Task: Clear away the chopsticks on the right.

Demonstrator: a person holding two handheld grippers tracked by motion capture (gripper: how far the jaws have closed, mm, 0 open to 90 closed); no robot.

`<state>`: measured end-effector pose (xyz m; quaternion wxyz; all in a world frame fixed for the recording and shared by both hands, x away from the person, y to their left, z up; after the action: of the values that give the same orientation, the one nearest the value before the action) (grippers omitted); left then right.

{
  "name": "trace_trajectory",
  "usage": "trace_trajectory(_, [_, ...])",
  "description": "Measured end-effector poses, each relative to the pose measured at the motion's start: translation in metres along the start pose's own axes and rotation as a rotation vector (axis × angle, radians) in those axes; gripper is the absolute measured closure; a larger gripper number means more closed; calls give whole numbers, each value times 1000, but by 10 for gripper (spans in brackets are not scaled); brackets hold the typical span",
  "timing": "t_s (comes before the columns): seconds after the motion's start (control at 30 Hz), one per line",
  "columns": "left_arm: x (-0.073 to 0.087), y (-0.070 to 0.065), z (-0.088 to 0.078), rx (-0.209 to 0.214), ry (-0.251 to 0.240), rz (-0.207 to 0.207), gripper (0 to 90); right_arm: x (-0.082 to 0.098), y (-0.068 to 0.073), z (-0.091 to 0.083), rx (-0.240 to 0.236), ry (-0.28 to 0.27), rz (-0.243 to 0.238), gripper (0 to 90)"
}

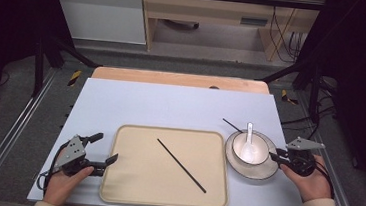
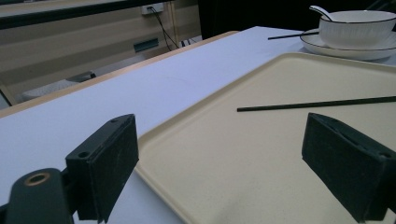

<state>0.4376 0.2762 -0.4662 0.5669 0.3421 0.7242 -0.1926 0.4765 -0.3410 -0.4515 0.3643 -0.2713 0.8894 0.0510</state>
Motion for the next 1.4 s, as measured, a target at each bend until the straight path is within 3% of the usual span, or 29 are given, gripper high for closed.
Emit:
trace_trajectory(0.2, [0,0,0,3,-1,-1,104,1,0,15,-16,24,-30,737])
trace_trajectory(0.3, [0,0,0,1,1,1,104,1,1,16,-15,24,-51,828])
trace_trajectory(0.43, [0,0,0,3,2,2,104,2,3,12,-6,28,-63,854])
trace_trajectory(0.57, [-1,0,-1,-1,-1,1,104,3,2,-5,39,-9,-17,855])
trace_trajectory(0.67, [0,0,0,-3,0,-1,104,-4,4,-34,94,-98,37,855])
trace_trajectory(0.77, [0,0,0,-2,1,1,104,-19,24,-64,94,-183,45,855])
trace_trajectory(0.97, [-1,0,-1,-6,-2,4,104,-55,90,-92,24,-281,-83,855])
trace_trajectory(1.13, [-1,1,-2,-12,-6,4,106,-74,136,-79,-45,-264,-165,855])
trace_trajectory(1.3, [-2,1,-3,-11,-7,4,107,-78,170,-52,-113,-205,-209,855])
trace_trajectory(1.4, [-2,1,-3,-11,-7,4,106,-76,185,-32,-157,-166,-206,855])
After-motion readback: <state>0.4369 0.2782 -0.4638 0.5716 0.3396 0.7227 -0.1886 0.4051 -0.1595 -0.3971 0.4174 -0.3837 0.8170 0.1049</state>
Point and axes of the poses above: each handheld gripper's, and its own axes: z roughly forward along the jaws, x roughly out of its underside, y roughly to its left, the point moved 2 cm from there along z, roughly forward along the jaws, and after that the axes turned 2 degrees about y, right-handed, at the moved point
